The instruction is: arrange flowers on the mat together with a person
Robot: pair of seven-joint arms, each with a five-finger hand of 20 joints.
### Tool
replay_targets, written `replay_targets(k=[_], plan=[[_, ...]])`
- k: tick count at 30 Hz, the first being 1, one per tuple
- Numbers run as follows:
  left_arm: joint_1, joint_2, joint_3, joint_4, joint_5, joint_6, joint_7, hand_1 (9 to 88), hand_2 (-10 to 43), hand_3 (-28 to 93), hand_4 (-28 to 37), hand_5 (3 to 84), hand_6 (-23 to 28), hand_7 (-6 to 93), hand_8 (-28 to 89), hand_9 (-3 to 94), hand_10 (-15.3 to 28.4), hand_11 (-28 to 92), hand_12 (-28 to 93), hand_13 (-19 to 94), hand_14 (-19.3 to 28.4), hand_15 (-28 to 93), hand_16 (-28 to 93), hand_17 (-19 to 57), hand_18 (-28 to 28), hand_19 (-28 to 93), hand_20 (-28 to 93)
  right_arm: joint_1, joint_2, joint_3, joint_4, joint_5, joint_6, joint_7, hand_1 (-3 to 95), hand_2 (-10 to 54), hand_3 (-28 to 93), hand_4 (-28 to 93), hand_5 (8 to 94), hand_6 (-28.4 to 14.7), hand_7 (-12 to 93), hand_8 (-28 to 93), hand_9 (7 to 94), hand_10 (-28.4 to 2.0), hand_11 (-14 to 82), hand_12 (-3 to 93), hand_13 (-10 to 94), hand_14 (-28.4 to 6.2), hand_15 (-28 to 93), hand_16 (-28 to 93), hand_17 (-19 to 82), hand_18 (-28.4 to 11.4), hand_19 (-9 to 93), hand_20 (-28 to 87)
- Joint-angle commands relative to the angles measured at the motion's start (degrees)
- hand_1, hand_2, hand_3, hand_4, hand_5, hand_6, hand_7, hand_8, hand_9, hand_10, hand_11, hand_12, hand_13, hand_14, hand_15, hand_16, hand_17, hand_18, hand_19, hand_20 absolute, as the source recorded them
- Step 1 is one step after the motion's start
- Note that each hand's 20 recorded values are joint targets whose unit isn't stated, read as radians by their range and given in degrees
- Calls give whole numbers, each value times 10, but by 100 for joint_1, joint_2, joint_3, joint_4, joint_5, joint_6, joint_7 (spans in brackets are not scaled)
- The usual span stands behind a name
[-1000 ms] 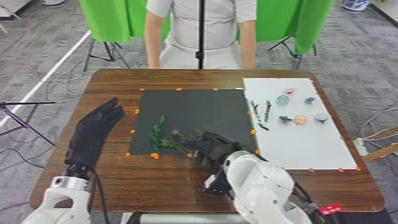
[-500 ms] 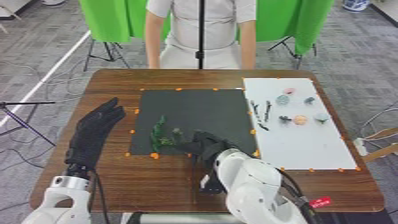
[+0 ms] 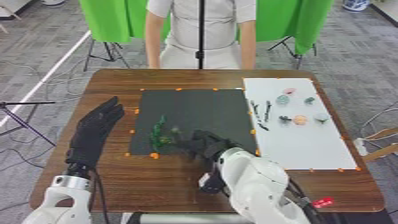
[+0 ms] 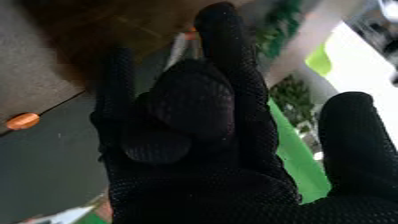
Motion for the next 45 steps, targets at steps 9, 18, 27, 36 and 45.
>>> replay_targets(k=[9,18,27,36,45], plan=[[31,-99,208,169,-39,78,312,278,-79,637,-183,417,37,102,-48,395,117,108,167,304,156,77,59,20,116,16,158,-1444,500,2672,13,4149,2509,-4041,153,117,656,-179,707,-27,125,-92,746,-183,188,203,562,-186,455,270,200,-176,383,349],[132,-138,234,175,-86,287,555,281,-79,641,-182,424,38,112,-55,404,121,118,159,319,154,81,49,47,98,15,161,-1876,315,3055,117,5908,3188,-5016,55,71,753,-203,351,-5,62,-84,358,-135,25,94,225,-99,18,170,109,-112,35,231],[144,-155,308,209,-87,367,743,283,-79,644,-181,431,38,115,-58,411,121,126,155,325,153,86,41,61,87,17,168,-2109,323,3173,66,6009,3280,-5187,46,71,761,-208,349,-12,72,-89,358,-131,29,83,234,-92,28,143,120,-109,17,231],[150,-140,309,205,-80,420,832,282,-82,650,-184,436,39,118,-59,415,123,132,153,329,153,89,38,65,85,17,171,-2144,329,3286,60,5990,3207,-5146,46,73,764,-209,369,-15,79,-92,377,-136,34,85,246,-99,45,132,127,-120,24,234],[104,-128,308,212,-82,396,789,282,-80,648,-184,437,38,121,-61,416,124,135,153,332,153,91,38,64,86,16,171,-2181,307,3299,77,5992,3169,-5057,43,77,761,-210,377,-16,81,-93,389,-139,37,88,258,-105,61,122,131,-126,28,233]])
